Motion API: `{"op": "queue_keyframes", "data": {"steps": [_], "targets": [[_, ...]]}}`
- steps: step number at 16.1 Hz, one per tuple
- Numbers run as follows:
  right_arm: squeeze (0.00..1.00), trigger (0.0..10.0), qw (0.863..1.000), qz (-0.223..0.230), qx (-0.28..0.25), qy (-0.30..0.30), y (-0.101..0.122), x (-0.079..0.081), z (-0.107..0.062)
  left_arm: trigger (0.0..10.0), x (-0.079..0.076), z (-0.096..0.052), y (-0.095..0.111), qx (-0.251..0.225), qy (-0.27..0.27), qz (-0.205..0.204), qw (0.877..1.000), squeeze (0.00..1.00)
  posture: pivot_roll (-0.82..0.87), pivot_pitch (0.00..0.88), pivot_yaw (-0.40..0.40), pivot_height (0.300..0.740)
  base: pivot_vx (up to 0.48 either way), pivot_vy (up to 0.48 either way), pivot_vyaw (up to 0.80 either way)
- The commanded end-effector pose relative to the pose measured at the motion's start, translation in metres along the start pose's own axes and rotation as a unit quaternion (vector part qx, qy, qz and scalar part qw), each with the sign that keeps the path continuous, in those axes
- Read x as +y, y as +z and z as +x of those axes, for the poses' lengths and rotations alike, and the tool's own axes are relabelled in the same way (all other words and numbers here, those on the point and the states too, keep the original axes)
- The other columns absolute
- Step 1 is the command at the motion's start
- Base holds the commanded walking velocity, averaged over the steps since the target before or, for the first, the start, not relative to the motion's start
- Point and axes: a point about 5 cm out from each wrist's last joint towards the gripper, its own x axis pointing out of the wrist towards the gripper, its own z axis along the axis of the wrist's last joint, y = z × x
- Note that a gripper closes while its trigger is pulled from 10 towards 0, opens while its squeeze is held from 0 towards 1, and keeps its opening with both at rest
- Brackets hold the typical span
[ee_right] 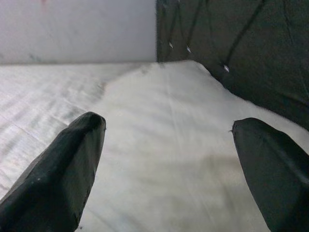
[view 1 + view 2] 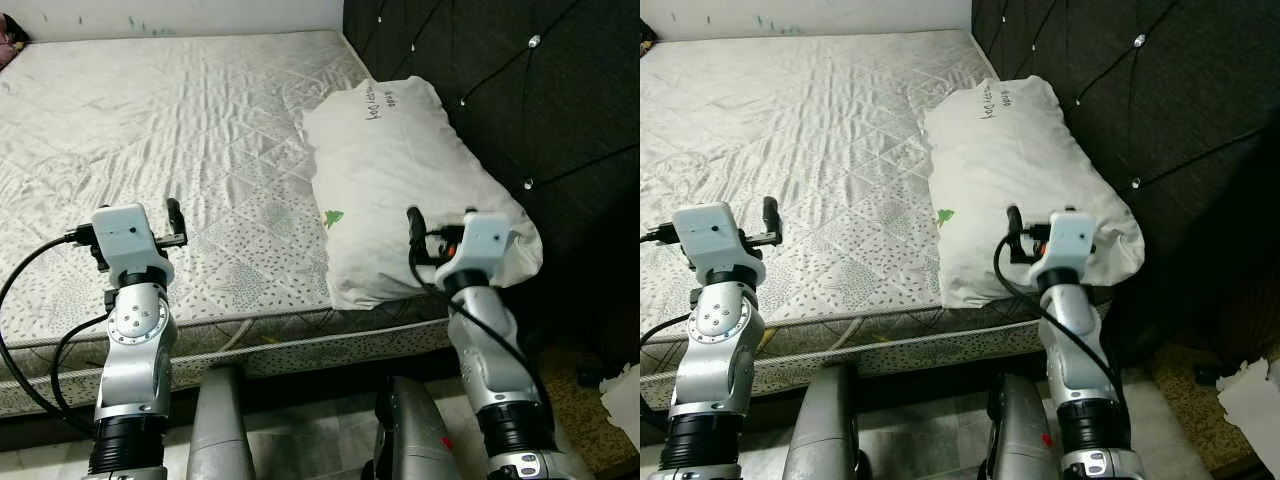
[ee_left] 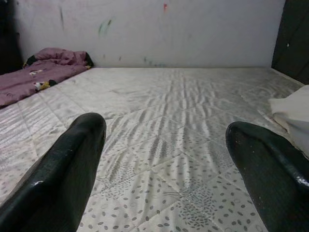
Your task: Clean up the room
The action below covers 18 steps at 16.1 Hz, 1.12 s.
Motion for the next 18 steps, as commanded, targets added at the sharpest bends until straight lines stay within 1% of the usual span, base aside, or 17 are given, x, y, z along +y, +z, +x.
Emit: {"op": "queue_keyframes", "data": {"steps": [1, 2, 3, 4, 7, 8, 10, 13, 15, 17, 18], "targets": [[1.0, 10.0, 1.0, 0.013, -0.021, 0.017, 0.015, 0.006, 0.006, 10.0, -0.002, 0.0, 0.002, -0.003, -0.008, -0.003, 1.0, 0.0, 0.05, 0.0, 0.018, 0.556, 0.0, 0.0, 0.0], [1.0, 10.0, 0.999, 0.018, -0.025, 0.027, 0.018, 0.009, 0.007, 10.0, -0.004, 0.0, 0.002, -0.003, -0.011, -0.002, 1.0, 0.0, 0.05, 0.0, 0.016, 0.556, 0.0, 0.0, 0.0], [0.47, 10.0, 0.997, 0.034, -0.043, 0.056, 0.029, 0.021, 0.009, 10.0, -0.008, 0.0, 0.002, -0.006, -0.019, -0.001, 1.0, 0.0, 0.04, 0.0, 0.016, 0.565, 0.0, 0.0, 0.0], [0.0, 10.0, 0.996, 0.046, -0.05, 0.065, 0.032, 0.027, 0.01, 10.0, -0.009, -0.001, 0.001, -0.007, -0.02, -0.002, 1.0, 0.0, 0.04, 0.0, 0.019, 0.575, 0.0, 0.0, 0.0], [0.0, 10.0, 0.994, 0.065, -0.045, 0.075, 0.034, 0.038, 0.008, 10.0, -0.011, 0.001, 0.001, -0.007, -0.029, -0.003, 1.0, 0.0, 0.03, 0.0, 0.039, 0.615, 0.0, 0.0, 0.0], [0.0, 10.0, 0.994, 0.071, -0.045, 0.074, 0.034, 0.039, 0.007, 10.0, -0.013, 0.001, 0.002, -0.008, -0.034, -0.002, 0.999, 0.0, 0.03, 0.0, 0.043, 0.63, 0.0, 0.0, 0.0], [0.0, 10.0, 0.994, 0.077, -0.04, 0.068, 0.033, 0.039, 0.007, 10.0, -0.015, 0.0, 0.003, -0.008, -0.042, -0.002, 0.999, 0.0, 0.03, 0.0, 0.045, 0.655, 0.0, 0.0, 0.0], [0.0, 10.0, 0.995, 0.081, -0.024, 0.061, 0.028, 0.039, -0.001, 10.0, -0.015, -0.008, -0.003, 0.006, -0.05, -0.003, 0.999, 0.0, 0.02, 0.0, 0.033, 0.695, 0.0, 0.0, 0.0], [0.0, 10.0, 0.995, 0.08, -0.02, 0.064, 0.027, 0.04, -0.002, 10.0, -0.02, -0.008, -0.001, 0.016, -0.052, -0.019, 0.998, 0.0, 0.03, 0.0, 0.033, 0.715, 0.0, 0.0, 0.0], [0.0, 10.0, 0.995, 0.074, -0.015, 0.061, 0.025, 0.038, -0.004, 10.0, -0.025, -0.011, 0.002, 0.014, -0.065, -0.023, 0.998, 0.0, 0.02, 0.0, 0.047, 0.74, 0.0, 0.0, 0.0], [0.0, 10.0, 0.996, 0.072, -0.013, 0.058, 0.024, 0.036, -0.004, 10.0, -0.026, -0.01, 0.001, 0.017, -0.066, -0.022, 0.997, 0.0, 0.02, 0.0, 0.047, 0.74, 0.0, 0.0, 0.0]]}}
